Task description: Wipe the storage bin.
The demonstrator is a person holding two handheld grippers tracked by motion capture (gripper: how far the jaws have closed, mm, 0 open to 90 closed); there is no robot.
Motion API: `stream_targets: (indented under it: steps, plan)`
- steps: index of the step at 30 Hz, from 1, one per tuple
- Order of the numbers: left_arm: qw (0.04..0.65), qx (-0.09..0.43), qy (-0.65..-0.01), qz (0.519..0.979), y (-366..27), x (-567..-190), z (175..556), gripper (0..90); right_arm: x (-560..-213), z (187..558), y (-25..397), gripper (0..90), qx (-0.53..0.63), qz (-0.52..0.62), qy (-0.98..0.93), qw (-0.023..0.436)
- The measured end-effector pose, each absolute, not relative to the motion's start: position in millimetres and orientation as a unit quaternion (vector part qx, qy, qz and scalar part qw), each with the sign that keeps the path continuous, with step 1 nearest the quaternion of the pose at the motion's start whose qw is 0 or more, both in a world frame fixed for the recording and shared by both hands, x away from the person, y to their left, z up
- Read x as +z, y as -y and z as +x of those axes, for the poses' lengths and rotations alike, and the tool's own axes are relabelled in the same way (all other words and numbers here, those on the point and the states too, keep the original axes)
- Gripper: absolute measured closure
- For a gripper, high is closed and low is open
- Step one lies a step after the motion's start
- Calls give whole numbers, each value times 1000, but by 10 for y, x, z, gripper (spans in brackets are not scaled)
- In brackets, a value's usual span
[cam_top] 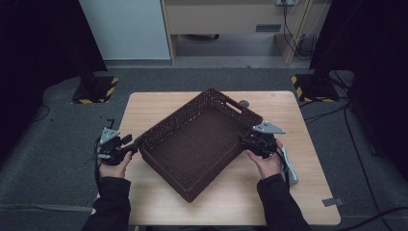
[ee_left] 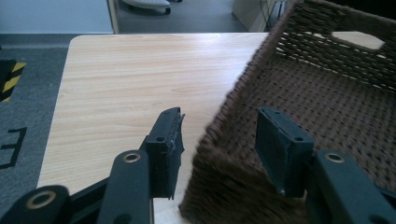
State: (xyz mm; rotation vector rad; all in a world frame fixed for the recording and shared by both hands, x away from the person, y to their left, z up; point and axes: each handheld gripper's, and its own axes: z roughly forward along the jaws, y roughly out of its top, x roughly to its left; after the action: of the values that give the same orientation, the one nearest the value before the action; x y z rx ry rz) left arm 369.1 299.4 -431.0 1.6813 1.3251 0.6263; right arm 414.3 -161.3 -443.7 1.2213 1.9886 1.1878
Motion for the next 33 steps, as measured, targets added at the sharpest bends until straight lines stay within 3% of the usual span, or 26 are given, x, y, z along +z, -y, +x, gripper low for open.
stream_targets:
  steps: [5, 9, 16, 19, 23, 33]
  plan:
    - [416, 269, -532, 686, -2904, -4353, 3708, 504, -4441, 4118, 1594, 457, 438, 445, -731, 273]
    - [421, 269, -541, 676, -2957, -4377, 3764, 592, -4408, 4134, 1649, 408, 440, 450, -723, 285]
    - [417, 278, -550, 668, -2980, -4398, 3912, 609, -4464, 4226, 1752, 386, 432, 459, -717, 299]
    - [413, 282, -548, 671, -2953, -4391, 3896, 591, -4477, 4209, 1749, 386, 432, 461, -716, 297]
    - [421, 276, -536, 678, -2923, -4337, 3771, 491, -4479, 4186, 1759, 387, 433, 468, -714, 291]
    - [403, 279, -527, 694, -2740, -4398, 3739, 456, -4423, 4128, 1799, 395, 436, 460, -713, 301]
